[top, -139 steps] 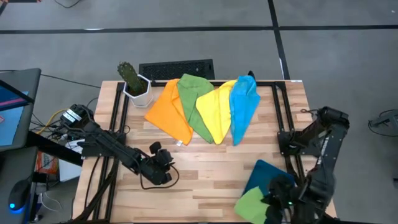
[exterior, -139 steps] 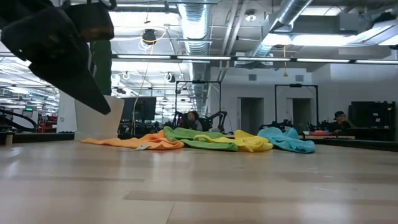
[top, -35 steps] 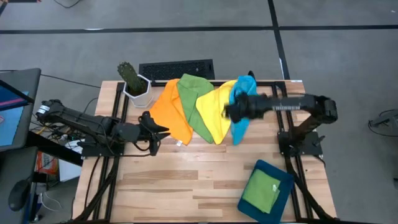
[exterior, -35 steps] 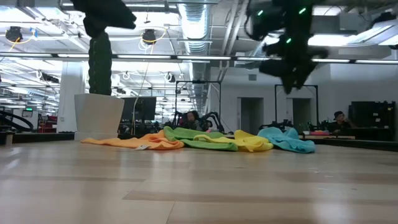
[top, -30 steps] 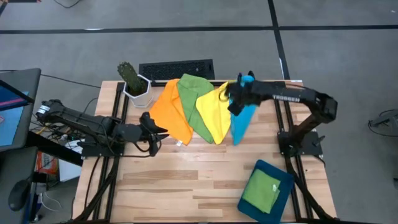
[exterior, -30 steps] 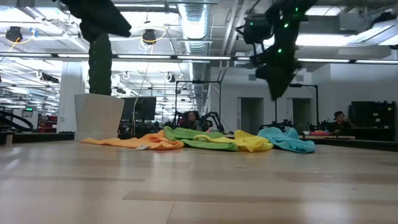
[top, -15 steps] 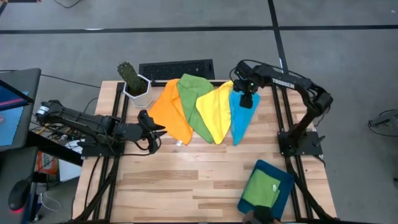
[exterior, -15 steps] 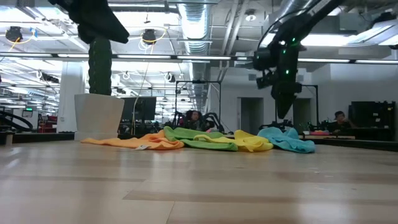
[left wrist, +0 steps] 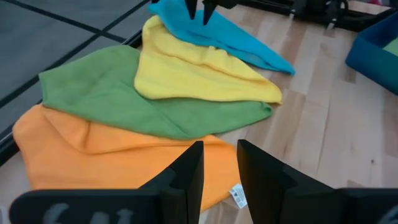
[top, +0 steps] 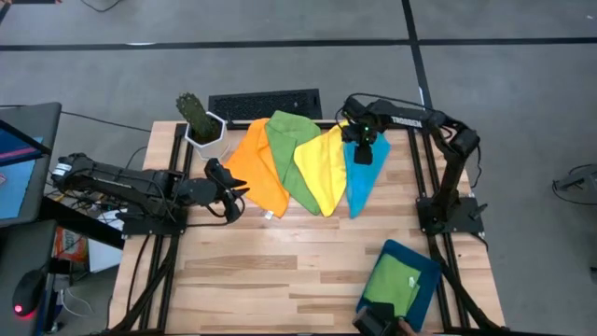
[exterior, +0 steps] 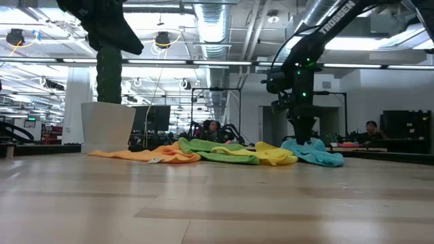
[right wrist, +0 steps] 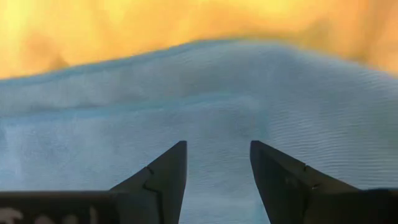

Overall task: Fold microfiber towels
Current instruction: Fold the blue microfiber towel

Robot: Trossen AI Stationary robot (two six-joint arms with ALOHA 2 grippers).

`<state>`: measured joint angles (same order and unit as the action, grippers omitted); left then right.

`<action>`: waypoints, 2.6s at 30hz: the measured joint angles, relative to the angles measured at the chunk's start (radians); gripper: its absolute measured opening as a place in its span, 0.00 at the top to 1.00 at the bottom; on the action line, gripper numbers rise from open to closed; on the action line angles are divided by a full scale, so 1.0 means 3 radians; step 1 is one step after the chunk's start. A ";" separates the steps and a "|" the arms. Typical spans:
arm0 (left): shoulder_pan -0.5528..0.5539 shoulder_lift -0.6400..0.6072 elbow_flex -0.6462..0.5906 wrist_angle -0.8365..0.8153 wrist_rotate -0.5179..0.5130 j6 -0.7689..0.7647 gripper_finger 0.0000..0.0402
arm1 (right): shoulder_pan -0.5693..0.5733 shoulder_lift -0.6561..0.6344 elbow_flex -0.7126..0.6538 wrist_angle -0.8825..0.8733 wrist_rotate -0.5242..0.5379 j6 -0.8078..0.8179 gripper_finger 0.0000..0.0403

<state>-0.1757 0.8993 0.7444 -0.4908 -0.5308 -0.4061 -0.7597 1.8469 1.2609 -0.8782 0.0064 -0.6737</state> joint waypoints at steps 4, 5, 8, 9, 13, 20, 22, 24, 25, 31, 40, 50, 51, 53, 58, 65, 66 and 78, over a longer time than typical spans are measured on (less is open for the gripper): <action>0.0031 0.0000 0.0000 -0.0003 0.0004 0.0010 0.78 | -0.0001 0.0008 0.0173 0.0003 0.0002 -0.0124 0.50; 0.0033 0.0000 0.0000 -0.0005 0.0008 0.0010 0.78 | -0.0004 0.0016 0.0196 0.0016 0.0002 -0.0161 0.51; 0.0035 0.0000 0.0000 -0.0054 0.0006 0.0010 0.78 | -0.0001 0.0123 0.0231 -0.0002 0.0032 -0.0297 0.52; 0.0035 0.0000 0.0000 -0.0076 0.0005 0.0010 0.78 | 0.0003 0.0158 0.0240 -0.0006 0.0047 -0.0308 0.52; 0.0035 0.0000 0.0000 -0.0121 0.0004 0.0010 0.78 | -0.0005 0.0302 0.0272 -0.0085 0.0072 -0.0314 0.54; 0.0035 0.0000 0.0000 -0.0126 -0.0006 0.0008 0.78 | -0.0004 0.0308 0.0370 -0.0173 0.0071 -0.0399 0.59; 0.0035 0.0000 0.0000 -0.0142 0.0006 0.0008 0.78 | 0.0003 0.0302 0.0369 -0.0160 0.0071 -0.0425 0.63; 0.0035 0.0000 0.0000 -0.0145 0.0015 0.0008 0.78 | 0.0000 0.0303 0.0345 -0.0185 0.0071 -0.0438 0.67; 0.0035 0.0000 0.0000 -0.0144 0.0019 0.0008 0.78 | 0.0000 0.0303 0.0341 -0.0186 0.0071 -0.0438 0.69; 0.0035 0.0000 0.0000 -0.0151 0.0022 0.0009 0.78 | 0.0000 0.0303 0.0343 -0.0134 0.0071 -0.0480 0.74; 0.0035 0.0000 0.0000 -0.0197 0.0017 0.0009 0.78 | 0.0000 0.0303 0.0343 -0.0115 0.0071 -0.0498 0.62; 0.0035 0.0000 0.0000 -0.0198 0.0003 0.0009 0.78 | 0.0022 0.0303 0.0343 -0.0147 0.0059 -0.0552 0.56; 0.0035 0.0000 0.0000 -0.0198 0.0002 0.0009 0.78 | 0.0020 0.0303 0.0343 -0.0145 0.0058 -0.0552 0.58; 0.0035 0.0001 0.0000 -0.0198 -0.0003 0.0009 0.78 | 0.0019 0.0303 0.0343 -0.0134 0.0058 -0.0567 0.61; 0.0035 0.0000 0.0000 -0.0198 -0.0008 0.0009 0.78 | 0.0022 0.0303 0.0343 -0.0141 0.0050 -0.0593 0.72; 0.0035 0.0000 0.0000 -0.0199 -0.0015 0.0009 0.78 | 0.0025 0.0303 0.0343 -0.0225 0.0062 -0.0673 0.97; 0.0035 0.0000 0.0000 -0.0199 -0.0015 0.0009 0.78 | 0.0034 0.0303 0.0343 -0.0245 0.0062 -0.0667 0.97; 0.0035 -0.0053 -0.0001 -0.0176 0.0105 -0.0067 0.78 | 0.0371 0.0128 0.0609 -0.0657 0.0162 -0.0310 0.94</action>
<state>-0.1654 0.8833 0.7441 -0.5435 -0.4992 -0.4263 -0.6484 1.8852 1.4436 -1.0754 0.0551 -0.7668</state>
